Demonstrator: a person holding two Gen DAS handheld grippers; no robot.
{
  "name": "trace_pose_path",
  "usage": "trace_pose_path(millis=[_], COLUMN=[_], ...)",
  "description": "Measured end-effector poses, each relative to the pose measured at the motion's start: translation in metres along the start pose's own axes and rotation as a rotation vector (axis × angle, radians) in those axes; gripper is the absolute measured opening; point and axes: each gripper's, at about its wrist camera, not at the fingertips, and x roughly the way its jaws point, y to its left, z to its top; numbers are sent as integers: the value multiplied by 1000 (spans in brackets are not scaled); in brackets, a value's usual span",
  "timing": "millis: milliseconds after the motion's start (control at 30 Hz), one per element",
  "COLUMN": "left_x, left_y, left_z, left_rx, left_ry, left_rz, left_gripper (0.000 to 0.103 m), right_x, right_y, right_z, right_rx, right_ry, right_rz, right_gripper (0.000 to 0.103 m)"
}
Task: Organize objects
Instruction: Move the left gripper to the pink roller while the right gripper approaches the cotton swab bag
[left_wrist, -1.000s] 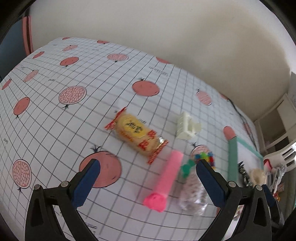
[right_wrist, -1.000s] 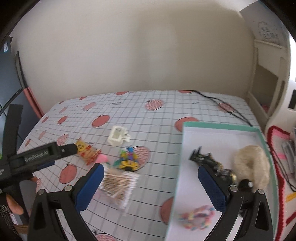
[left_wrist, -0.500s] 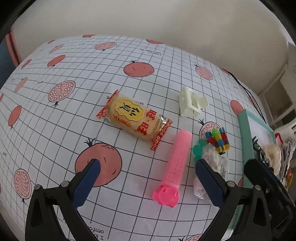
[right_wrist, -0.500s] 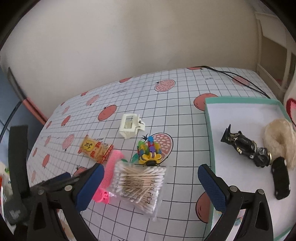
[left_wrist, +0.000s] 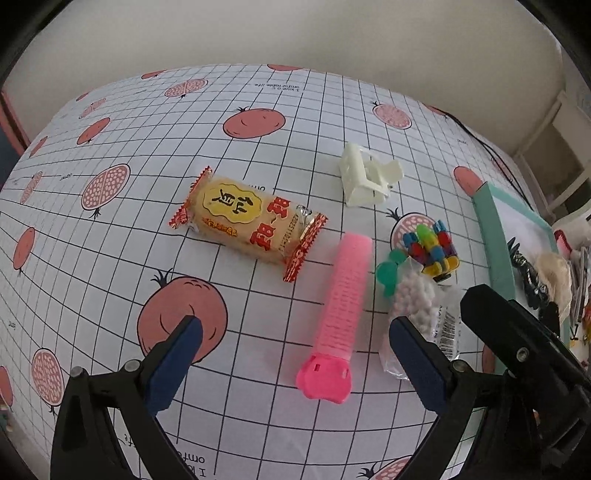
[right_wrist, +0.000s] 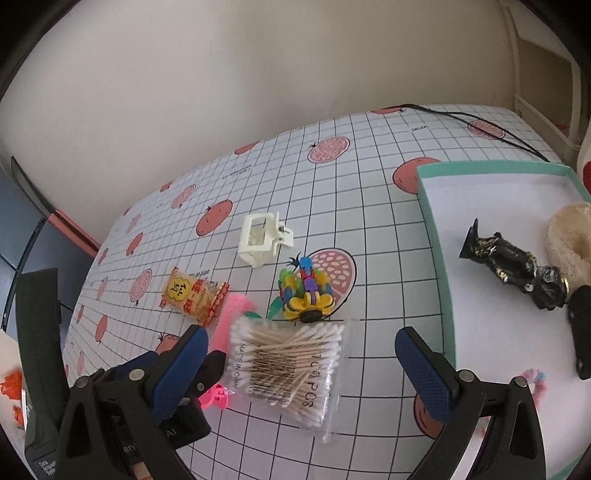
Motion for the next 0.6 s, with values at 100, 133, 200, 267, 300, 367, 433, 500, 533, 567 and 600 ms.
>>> trace_pose_path(millis=[100,133,200,267,300,367,433,500,533,567,600], left_x=[3,4,6,7,8,10,12,13,14,16,17], left_y=[0,-1,-2,-3,-3,-4,-4,-5,-5,-5,-5], left_z=[0,-1,-2,-3,-3,-4,-4,-5,-5,-5,-6], left_rx=[5,9,18,26,29,35,41,46,49,49,49], left_ry=[13,16,25,35,40,53,61,70,77,84,90], left_rz=[-5,-5,-3,-3,-7,-10,-4,-5,-8,-10,-9], left_gripper=[96,94,91,88,84,81,80,75,72,72,71], right_x=[5,7,11,14,16,19,22,25,26,28,29], right_y=[-1,-1,-1,-2,-2,-2,-2,-1,-1,-1,-1], right_z=[-1,-2,-3,-4,-4,-5,-6,-7,-8,-9,-9], right_rx=[9,9,10,9,11,10,9,9,9,9,10], right_ry=[20,26,40,55,63,76,84,96,103,108,112], right_rz=[4,4,0,0,1,-1,-3,-5,-8,-10,-11], right_gripper=[103,103,103,103,103,103,103,103,103,103,102])
